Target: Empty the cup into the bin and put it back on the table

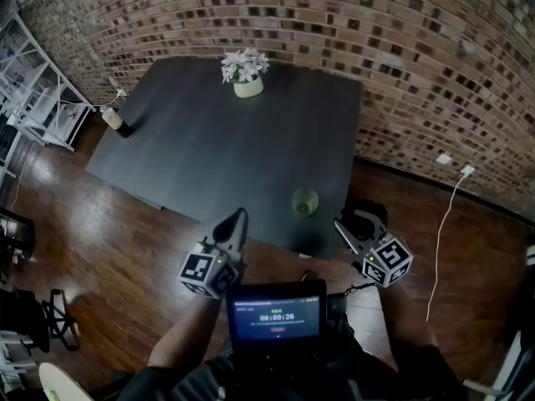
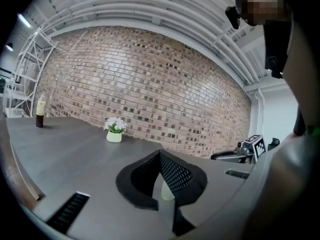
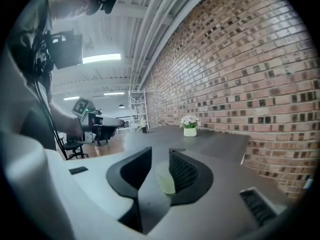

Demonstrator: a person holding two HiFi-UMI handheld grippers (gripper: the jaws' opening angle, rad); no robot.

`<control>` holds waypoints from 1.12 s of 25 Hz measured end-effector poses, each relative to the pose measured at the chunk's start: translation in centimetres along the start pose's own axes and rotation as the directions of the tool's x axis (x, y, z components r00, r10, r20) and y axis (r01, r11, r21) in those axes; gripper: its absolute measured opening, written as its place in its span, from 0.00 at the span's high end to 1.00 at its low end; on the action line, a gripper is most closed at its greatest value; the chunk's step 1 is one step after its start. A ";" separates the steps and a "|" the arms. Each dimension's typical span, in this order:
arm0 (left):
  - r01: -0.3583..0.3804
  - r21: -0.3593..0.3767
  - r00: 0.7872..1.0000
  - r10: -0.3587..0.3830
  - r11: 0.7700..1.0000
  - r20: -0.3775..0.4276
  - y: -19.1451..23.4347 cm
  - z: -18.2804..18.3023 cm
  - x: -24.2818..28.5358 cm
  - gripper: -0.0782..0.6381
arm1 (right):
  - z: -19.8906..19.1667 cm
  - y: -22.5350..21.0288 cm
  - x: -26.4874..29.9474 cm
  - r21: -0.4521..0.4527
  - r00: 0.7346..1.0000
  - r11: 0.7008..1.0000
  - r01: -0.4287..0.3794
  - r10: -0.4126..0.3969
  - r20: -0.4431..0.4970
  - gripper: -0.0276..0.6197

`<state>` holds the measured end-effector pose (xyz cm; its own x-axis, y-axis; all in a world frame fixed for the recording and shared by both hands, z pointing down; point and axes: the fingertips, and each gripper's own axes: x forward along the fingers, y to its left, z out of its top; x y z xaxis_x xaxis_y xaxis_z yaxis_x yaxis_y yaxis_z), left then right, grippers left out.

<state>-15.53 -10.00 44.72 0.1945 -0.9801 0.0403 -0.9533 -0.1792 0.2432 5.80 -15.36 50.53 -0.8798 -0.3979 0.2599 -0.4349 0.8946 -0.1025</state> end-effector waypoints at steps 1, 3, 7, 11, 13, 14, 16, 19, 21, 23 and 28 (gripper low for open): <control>0.011 -0.008 1.000 -0.010 1.000 0.006 0.0 0.3 -0.2 0.89 | 0.6 0.5 -0.5 0.004 1.000 1.000 0.009 -0.009 0.009 0.83; 0.038 -0.024 0.999 -0.037 0.999 0.016 -0.4 0.6 -0.7 0.89 | 1.4 1.3 -1.4 0.002 1.000 1.000 0.027 -0.027 0.012 0.94; 0.125 0.015 0.991 -0.126 0.992 0.045 -2.0 0.8 -1.1 0.89 | 2.0 2.3 -2.6 -0.013 0.999 0.999 0.049 -0.049 0.009 0.95; 0.108 0.010 0.992 -0.109 0.994 0.060 -2.7 1.1 -1.7 0.89 | 2.7 2.9 -3.4 -0.027 0.999 0.999 0.048 -0.048 -0.003 0.95; 0.089 0.011 0.994 -0.089 0.996 0.066 -2.9 1.5 -1.9 0.89 | 3.6 2.8 -3.9 -0.027 0.999 0.999 0.047 -0.047 0.013 0.95; 0.080 0.008 0.994 -0.081 0.997 0.068 -3.0 1.7 -1.9 0.89 | 4.2 2.7 -4.1 -0.025 0.999 0.999 0.046 -0.046 0.024 0.95; 0.068 0.000 0.995 -0.068 0.998 0.075 -3.4 2.0 -1.9 0.89 | 5.0 2.7 -4.7 -0.025 0.999 0.999 0.036 -0.036 0.034 0.95; 0.057 0.006 0.995 -0.058 0.998 0.083 -4.3 2.2 -1.9 0.89 | 5.4 2.2 -5.3 -0.038 0.999 0.999 0.015 -0.013 0.039 0.95; 0.057 0.004 0.994 -0.057 0.998 0.089 -4.9 2.3 -1.8 0.89 | 5.4 1.8 -5.5 -0.033 0.999 0.999 0.006 -0.005 0.043 0.95; 0.069 -0.003 0.994 -0.069 0.998 0.081 -5.5 2.1 -1.7 0.89 | 5.4 1.7 -5.7 -0.032 0.999 0.999 0.000 0.002 0.047 0.95; 0.082 -0.006 0.995 -0.081 0.997 0.051 -6.4 1.2 -2.2 0.89 | 5.3 2.1 -5.8 -0.030 0.999 0.999 -0.014 0.015 0.048 0.95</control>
<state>-10.16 -6.81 41.95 0.2595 -0.9653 -0.0290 -0.9327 -0.2583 0.2517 8.96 -12.24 43.74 -0.8945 -0.3939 0.2115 -0.4171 0.9056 -0.0775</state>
